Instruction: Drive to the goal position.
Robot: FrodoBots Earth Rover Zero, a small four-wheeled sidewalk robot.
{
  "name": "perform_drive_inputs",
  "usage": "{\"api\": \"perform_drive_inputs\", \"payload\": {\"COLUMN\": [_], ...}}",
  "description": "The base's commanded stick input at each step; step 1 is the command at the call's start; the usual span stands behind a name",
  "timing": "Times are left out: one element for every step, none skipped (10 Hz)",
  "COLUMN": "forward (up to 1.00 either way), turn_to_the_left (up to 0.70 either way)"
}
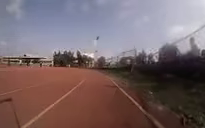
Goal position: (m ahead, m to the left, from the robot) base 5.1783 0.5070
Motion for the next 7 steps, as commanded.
{"api": "perform_drive_inputs", "payload": {"forward": [0.5,0.5,0.5,0.5,0.5,0.5,0.5], "turn_to_the_left": [0.0,0.0,0.0,0.0,0.0,0.0,0.0]}}
